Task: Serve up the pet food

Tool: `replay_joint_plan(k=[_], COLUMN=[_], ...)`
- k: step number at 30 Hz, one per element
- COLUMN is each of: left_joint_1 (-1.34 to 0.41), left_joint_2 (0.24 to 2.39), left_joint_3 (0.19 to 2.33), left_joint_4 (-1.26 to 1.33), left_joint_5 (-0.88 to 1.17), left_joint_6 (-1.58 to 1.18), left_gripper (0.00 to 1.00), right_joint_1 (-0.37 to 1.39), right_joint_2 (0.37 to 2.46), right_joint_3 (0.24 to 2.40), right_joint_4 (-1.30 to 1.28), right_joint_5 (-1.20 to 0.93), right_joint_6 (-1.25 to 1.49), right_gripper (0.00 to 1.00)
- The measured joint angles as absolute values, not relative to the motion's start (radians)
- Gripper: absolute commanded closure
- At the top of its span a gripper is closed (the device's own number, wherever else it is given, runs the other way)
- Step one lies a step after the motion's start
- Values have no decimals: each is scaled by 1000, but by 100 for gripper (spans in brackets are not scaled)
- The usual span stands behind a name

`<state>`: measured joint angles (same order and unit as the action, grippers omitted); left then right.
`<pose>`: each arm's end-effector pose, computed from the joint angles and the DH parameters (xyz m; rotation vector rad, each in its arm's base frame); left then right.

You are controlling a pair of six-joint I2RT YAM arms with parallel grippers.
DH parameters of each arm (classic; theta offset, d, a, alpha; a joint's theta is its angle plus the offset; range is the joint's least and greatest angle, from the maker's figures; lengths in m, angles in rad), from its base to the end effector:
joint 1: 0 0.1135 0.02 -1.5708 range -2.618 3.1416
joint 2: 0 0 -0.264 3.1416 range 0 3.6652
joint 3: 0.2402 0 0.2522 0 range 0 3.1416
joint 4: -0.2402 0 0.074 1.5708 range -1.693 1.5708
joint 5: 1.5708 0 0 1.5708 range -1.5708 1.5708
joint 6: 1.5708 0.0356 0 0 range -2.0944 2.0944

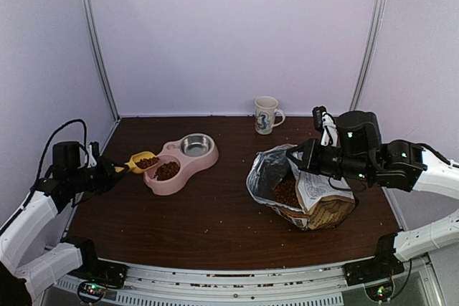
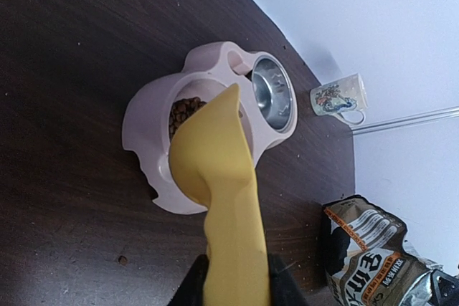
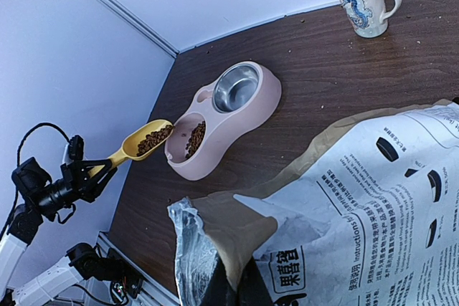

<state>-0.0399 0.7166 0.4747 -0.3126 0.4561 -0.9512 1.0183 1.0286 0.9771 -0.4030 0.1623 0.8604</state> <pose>0.1625 -0.0222 0.2307 -0.7236 2.1326 -1.0475 0.1254 0.1924 0.3390 -0.0613 2.1740 0.9904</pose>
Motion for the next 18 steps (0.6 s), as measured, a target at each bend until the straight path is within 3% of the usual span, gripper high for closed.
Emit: replay_joint_plan(k=[18], left_joint_1=[-38], left_joint_2=[818], left_joint_3=[707], left_joint_4=[-535], left_joint_5=[396], left_joint_6=[-703], left_gripper=[100], right_joint_1=[1018], right_joint_2=[1036], right_joint_3=[989], right_joint_4=[-417], right_joint_5=[163], right_joint_6=[854], right_gripper=[100])
